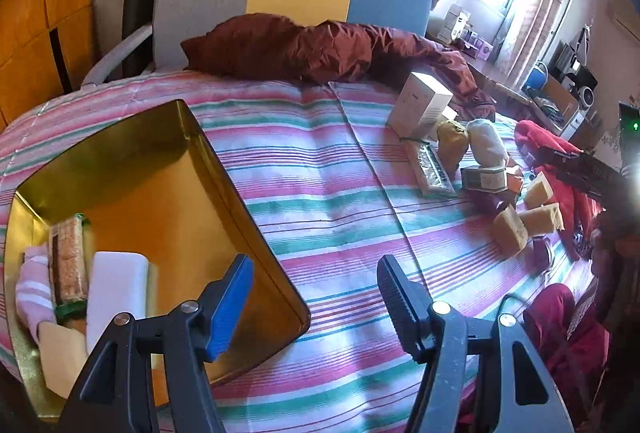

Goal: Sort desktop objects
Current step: 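Move both tools back to the pile of items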

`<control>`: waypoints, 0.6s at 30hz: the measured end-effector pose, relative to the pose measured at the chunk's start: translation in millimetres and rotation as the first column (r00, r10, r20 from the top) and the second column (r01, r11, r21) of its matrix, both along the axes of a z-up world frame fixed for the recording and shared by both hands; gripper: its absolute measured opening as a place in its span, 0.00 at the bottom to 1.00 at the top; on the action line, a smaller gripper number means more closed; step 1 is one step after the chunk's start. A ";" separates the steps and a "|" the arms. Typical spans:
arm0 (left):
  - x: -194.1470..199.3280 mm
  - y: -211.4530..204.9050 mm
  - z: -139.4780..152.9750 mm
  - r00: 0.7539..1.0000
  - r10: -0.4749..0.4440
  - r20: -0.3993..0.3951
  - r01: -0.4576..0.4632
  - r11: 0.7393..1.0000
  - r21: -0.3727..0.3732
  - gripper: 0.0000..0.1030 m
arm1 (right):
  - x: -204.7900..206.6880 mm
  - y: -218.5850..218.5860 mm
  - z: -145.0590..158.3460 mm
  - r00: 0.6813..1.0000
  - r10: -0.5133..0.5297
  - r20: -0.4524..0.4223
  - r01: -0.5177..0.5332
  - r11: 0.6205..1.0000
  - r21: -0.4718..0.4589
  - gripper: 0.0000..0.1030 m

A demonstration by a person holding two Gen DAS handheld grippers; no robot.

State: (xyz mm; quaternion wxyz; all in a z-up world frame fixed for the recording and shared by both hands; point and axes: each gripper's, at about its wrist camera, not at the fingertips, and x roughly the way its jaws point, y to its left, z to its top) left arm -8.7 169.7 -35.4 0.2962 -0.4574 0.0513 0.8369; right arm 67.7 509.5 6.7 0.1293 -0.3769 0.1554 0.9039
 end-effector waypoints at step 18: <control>-58.3 147.4 21.4 0.892 -0.409 -0.195 0.396 0.913 -0.101 0.66 | -72.8 43.9 -0.8 0.998 0.059 0.008 -0.059 0.998 -0.017 0.87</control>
